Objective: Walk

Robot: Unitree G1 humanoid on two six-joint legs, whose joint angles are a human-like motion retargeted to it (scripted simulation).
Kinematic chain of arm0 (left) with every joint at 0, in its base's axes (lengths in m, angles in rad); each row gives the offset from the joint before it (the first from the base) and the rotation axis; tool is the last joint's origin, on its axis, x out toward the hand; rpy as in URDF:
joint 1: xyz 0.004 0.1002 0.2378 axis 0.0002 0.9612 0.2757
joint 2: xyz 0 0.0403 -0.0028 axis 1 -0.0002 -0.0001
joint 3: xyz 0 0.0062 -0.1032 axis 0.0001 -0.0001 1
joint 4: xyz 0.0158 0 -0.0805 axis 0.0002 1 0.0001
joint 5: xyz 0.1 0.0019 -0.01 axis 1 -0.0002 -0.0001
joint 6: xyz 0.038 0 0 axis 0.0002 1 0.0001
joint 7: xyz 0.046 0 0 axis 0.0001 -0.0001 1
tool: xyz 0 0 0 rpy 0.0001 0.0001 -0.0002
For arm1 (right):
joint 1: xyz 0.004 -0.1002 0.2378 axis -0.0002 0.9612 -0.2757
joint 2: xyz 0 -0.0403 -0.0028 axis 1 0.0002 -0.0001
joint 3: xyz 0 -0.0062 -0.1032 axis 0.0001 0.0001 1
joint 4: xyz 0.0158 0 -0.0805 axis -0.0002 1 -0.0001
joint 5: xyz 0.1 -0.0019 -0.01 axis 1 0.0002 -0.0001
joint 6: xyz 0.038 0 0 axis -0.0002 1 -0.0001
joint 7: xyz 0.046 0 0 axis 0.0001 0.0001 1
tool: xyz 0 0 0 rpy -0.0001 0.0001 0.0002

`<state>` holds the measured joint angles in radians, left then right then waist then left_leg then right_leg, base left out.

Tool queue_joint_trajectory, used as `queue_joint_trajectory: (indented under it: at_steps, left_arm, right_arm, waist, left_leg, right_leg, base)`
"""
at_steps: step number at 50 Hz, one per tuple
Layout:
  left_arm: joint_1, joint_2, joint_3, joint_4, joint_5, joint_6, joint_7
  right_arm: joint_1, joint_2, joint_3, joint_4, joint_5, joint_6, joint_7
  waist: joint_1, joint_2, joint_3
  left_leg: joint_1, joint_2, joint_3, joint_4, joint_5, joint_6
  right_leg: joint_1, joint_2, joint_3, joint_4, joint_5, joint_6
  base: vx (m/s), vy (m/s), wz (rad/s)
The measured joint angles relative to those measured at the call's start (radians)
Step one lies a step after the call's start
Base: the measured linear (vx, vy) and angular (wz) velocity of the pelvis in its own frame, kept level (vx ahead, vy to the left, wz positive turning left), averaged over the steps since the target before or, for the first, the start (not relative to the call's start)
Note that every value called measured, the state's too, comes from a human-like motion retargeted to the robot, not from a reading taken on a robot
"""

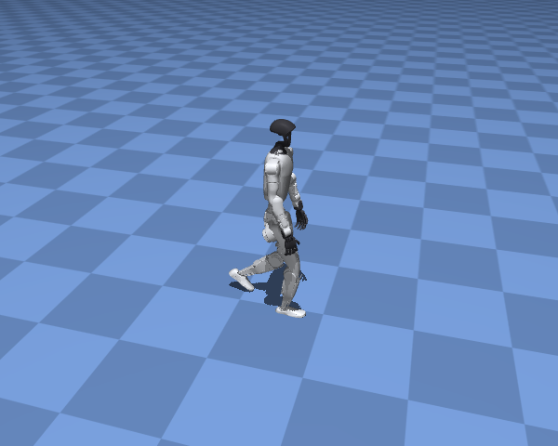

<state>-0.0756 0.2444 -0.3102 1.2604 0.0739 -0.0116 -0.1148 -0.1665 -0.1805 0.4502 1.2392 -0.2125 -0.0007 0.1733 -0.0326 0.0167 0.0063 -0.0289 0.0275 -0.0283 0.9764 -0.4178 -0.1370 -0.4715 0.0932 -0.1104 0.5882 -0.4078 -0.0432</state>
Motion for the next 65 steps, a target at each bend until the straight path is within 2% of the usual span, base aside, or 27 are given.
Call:
queue_joint_trajectory:
  at_steps: [2, 4, 8, 11, 15, 25, 27, 34, 35, 37, 43, 45, 48, 51, 58, 62, 65]
  left_arm:
    - [0.012, 0.004, 0.005, -0.007, 0.004, 0.001, 0.0]
    - [0.02, 0.008, 0.009, -0.017, 0.007, 0.001, 0.002]
    - [0.025, 0.018, 0.017, -0.039, 0.012, 0.0, 0.013]
    - [0.012, 0.031, 0.025, -0.053, 0.011, 0.002, 0.022]
    - [0.003, 0.04, 0.031, -0.061, 0.003, 0.0, 0.034]
    - [-0.008, 0.032, 0.025, -0.022, -0.007, -0.005, 0.048]
    - [-0.02, 0.034, 0.027, -0.012, -0.008, -0.003, 0.042]
    - [-0.004, 0.024, 0.028, -0.002, -0.024, 0.003, 0.035]
    - [-0.022, 0.035, 0.029, 0.002, -0.032, 0.007, 0.026]
    - [-0.009, 0.025, 0.025, -0.003, -0.037, 0.004, 0.029]
    - [-0.039, 0.043, 0.006, -0.033, -0.054, 0.005, 0.016]
    - [-0.043, 0.048, -0.007, -0.048, -0.049, 0.002, 0.018]
    - [-0.06, 0.064, -0.024, -0.07, -0.031, -0.002, 0.023]
    - [-0.081, 0.081, -0.038, -0.084, -0.013, -0.001, 0.031]
    - [-0.139, 0.1, -0.053, -0.087, 0.018, 0.009, 0.041]
    - [-0.158, 0.096, -0.059, -0.079, 0.024, 0.008, 0.037]
    - [-0.162, 0.086, -0.062, -0.07, 0.026, 0.001, 0.03]
  right_arm:
    - [-0.006, -0.011, 0.003, -0.013, -0.001, -0.002, -0.001]
    - [-0.017, -0.023, 0.006, -0.025, -0.003, -0.004, -0.008]
    - [-0.05, -0.042, 0.011, -0.046, -0.002, -0.005, -0.034]
    - [-0.092, -0.05, 0.015, -0.058, 0.005, -0.004, -0.051]
    - [-0.133, -0.055, 0.025, -0.078, 0.019, -0.01, -0.068]
    - [-0.16, -0.043, 0.061, -0.091, 0.013, -0.039, -0.068]
    - [-0.164, -0.04, 0.06, -0.085, 0.008, -0.042, -0.059]
    - [-0.095, -0.013, 0.053, -0.048, -0.002, -0.038, -0.044]
    - [-0.101, -0.008, 0.043, -0.037, -0.004, -0.036, -0.034]
    - [-0.065, 0.0, 0.041, -0.023, -0.006, -0.031, -0.033]
    - [-0.03, 0.007, 0.029, 0.003, -0.008, -0.015, 0.002]
    - [-0.02, 0.007, 0.032, 0.003, -0.007, -0.014, 0.007]
    - [-0.025, 0.006, 0.038, -0.007, -0.004, -0.015, 0.01]
    - [-0.041, 0.004, 0.04, -0.025, 0.0, -0.02, 0.004]
    - [-0.089, -0.002, 0.034, -0.076, 0.022, -0.025, -0.01]
    - [-0.102, -0.003, 0.027, -0.097, 0.036, -0.022, -0.012]
    - [-0.101, -0.003, 0.022, -0.101, 0.043, -0.019, -0.015]
  waist:
    - [0.017, 0.017, -0.004]
    - [0.036, 0.024, -0.008]
    - [0.077, 0.013, -0.01]
    - [0.102, -0.015, 0.0]
    - [0.129, -0.052, 0.013]
    - [0.146, -0.124, 0.004]
    - [0.141, -0.146, -0.001]
    - [0.133, -0.186, -0.042]
    - [0.137, -0.205, -0.031]
    - [0.125, -0.216, -0.049]
    - [0.094, -0.27, -0.064]
    - [0.078, -0.284, -0.066]
    - [0.052, -0.287, -0.063]
    - [0.024, -0.28, -0.052]
    - [-0.031, -0.235, -0.004]
    - [-0.053, -0.203, 0.016]
    - [-0.058, -0.173, 0.022]
  left_leg:
    - [-0.069, 0.047, 0.017, 0.145, 0.049, -0.01]
    - [-0.142, 0.089, 0.04, 0.258, 0.054, 0.006]
    - [-0.288, 0.153, 0.092, 0.377, -0.024, 0.066]
    - [-0.39, 0.167, 0.13, 0.358, -0.081, 0.102]
    - [-0.497, 0.158, 0.174, 0.228, -0.114, 0.117]
    - [-0.624, 0.044, 0.181, -0.308, 0.005, 0.069]
    - [-0.597, 0.009, 0.186, -0.432, 0.054, 0.067]
    - [-0.589, -0.042, 0.208, -0.381, 0.105, 0.095]
    - [-0.547, -0.061, 0.219, -0.42, 0.127, 0.102]
    - [-0.547, -0.085, 0.225, -0.371, 0.107, 0.124]
    - [-0.424, -0.197, 0.24, -0.463, 0.083, 0.186]
    - [-0.389, -0.232, 0.241, -0.474, 0.063, 0.202]
    - [-0.335, -0.263, 0.235, -0.497, 0.032, 0.215]
    - [-0.276, -0.279, 0.224, -0.521, 0.0, 0.22]
    - [-0.118, -0.271, 0.185, -0.597, -0.065, 0.216]
    - [-0.051, -0.247, 0.159, -0.622, -0.103, 0.213]
    - [-0.012, -0.222, 0.141, -0.638, -0.124, 0.208]
  right_leg:
    - [0.031, 0.034, 0.0, -0.013, -0.016, -0.019]
    - [0.061, 0.055, 0.005, -0.024, -0.033, -0.03]
    - [0.117, 0.069, 0.027, -0.04, -0.072, -0.039]
    - [0.162, 0.056, 0.052, -0.057, -0.103, -0.04]
    - [0.212, 0.028, 0.084, -0.05, -0.16, -0.039]
    - [0.319, -0.06, 0.131, -0.007, -0.294, -0.021]
    - [0.342, -0.086, 0.14, -0.013, -0.31, -0.015]
    - [0.37, -0.149, 0.172, 0.125, -0.379, 0.01]
    - [0.395, -0.17, 0.18, 0.118, -0.367, 0.02]
    - [0.387, -0.196, 0.181, 0.192, -0.345, 0.046]
    - [0.343, -0.291, 0.207, 0.424, -0.184, 0.131]
    - [0.307, -0.33, 0.2, 0.529, -0.134, 0.143]
    - [0.235, -0.373, 0.184, 0.653, -0.12, 0.127]
    - [0.16, -0.398, 0.164, 0.715, -0.16, 0.094]
    - [0.014, -0.379, 0.099, 0.605, -0.259, 0.047]
    - [-0.044, -0.326, 0.067, 0.434, -0.236, 0.059]
    - [-0.069, -0.271, 0.053, 0.271, -0.181, 0.084]
  base:
    - [0.38, -0.08, -0.19]
    - [0.38, -0.07, -0.18]
    - [0.39, -0.06, -0.16]
    - [0.39, -0.04, -0.1]
    - [0.39, -0.01, -0.1]
    - [0.39, 0.06, -0.07]
    - [0.41, 0.11, -0.04]
    - [0.45, 0.13, -0.08]
    - [0.47, 0.14, -0.09]
    - [0.45, 0.15, 0.05]
    - [0.44, 0.15, 0.1]
    - [0.42, 0.14, 0.15]
    - [0.41, 0.13, 0.08]
    - [0.39, 0.13, 0.03]
    - [0.35, 0.11, -0.01]
    - [0.32, 0.08, 0.07]
    - [0.3, 0.04, 0.06]
